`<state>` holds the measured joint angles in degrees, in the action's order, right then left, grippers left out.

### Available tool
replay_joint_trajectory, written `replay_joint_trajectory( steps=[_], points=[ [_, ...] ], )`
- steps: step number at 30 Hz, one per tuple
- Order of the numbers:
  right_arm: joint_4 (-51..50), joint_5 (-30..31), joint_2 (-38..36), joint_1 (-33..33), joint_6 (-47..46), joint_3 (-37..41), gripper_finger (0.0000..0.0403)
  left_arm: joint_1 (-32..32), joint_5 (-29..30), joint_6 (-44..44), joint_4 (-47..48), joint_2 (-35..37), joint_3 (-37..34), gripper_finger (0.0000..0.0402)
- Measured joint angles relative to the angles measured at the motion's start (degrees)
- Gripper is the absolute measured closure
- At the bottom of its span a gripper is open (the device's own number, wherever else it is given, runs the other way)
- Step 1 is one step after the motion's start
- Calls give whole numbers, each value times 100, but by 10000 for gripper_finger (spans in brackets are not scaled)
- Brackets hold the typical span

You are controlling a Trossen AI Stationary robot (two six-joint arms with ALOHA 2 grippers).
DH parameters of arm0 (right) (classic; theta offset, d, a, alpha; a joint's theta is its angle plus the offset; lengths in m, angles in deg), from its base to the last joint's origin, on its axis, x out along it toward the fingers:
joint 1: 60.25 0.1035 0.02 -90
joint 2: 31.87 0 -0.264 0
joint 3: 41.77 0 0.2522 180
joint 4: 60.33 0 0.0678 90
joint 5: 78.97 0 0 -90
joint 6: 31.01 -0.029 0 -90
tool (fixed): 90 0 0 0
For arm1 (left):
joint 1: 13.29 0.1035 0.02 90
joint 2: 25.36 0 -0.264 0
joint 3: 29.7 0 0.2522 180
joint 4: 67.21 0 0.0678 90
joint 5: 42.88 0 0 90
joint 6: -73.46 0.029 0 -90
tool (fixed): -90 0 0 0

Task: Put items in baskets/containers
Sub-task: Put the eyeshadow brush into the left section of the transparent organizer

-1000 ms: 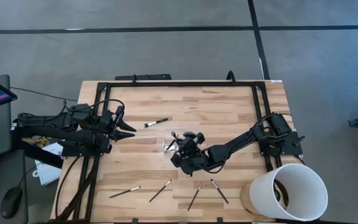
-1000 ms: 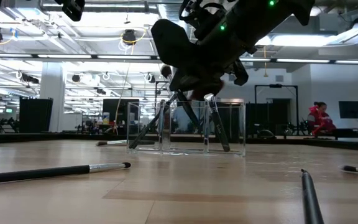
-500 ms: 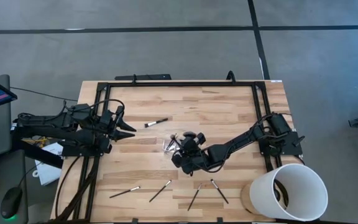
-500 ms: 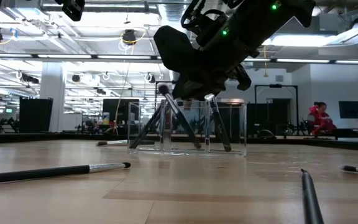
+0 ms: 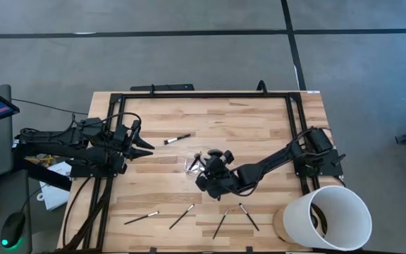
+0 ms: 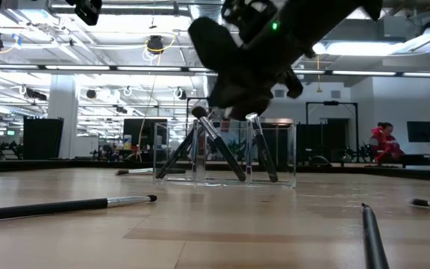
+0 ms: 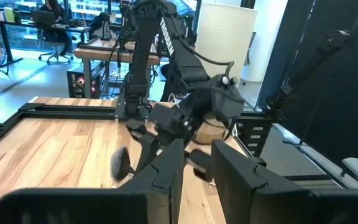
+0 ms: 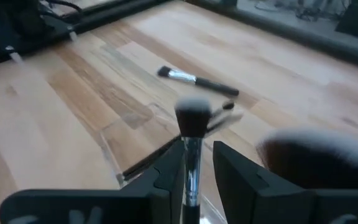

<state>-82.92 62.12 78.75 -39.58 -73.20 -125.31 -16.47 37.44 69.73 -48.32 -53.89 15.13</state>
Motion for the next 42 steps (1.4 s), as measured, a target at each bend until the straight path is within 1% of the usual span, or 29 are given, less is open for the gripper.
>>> replay_joint_trajectory(
  steps=[5, 8, 12, 15, 18, 22, 27, 30, 42],
  points=[
    [-20, 9, -563, 126, 572, 0, 326, 1, -1, 0, 0, 0, 0, 321],
    [-287, 11, -1075, 208, 856, 0, 326, 2, 0, 0, 0, -2, 0, 321],
    [-981, 32, -1871, 259, 1241, 0, 326, 0, 0, 0, 0, -2, 0, 321],
    [-1640, -260, -2411, 153, 1511, -1, 326, 0, 0, 0, 0, -2, 0, 321],
    [-2327, -402, -2874, 18, 1525, 0, 326, 0, 0, 0, 0, 0, 0, 321],
    [-2763, -407, -3299, -106, 1525, -2, 326, 2, 0, 2, 0, -2, 0, 321],
    [-3115, -420, -3530, -171, 1568, 0, 326, 1, 0, 31, 0, -2, 0, 321],
    [-3152, -463, -3584, -169, 1568, 0, 326, 0, 2, 55, 0, -2, 0, 321],
    [-3157, -520, -3434, -191, 1568, 7, 326, 1, 63, 68, -4, -1, 0, 321]
  ],
)
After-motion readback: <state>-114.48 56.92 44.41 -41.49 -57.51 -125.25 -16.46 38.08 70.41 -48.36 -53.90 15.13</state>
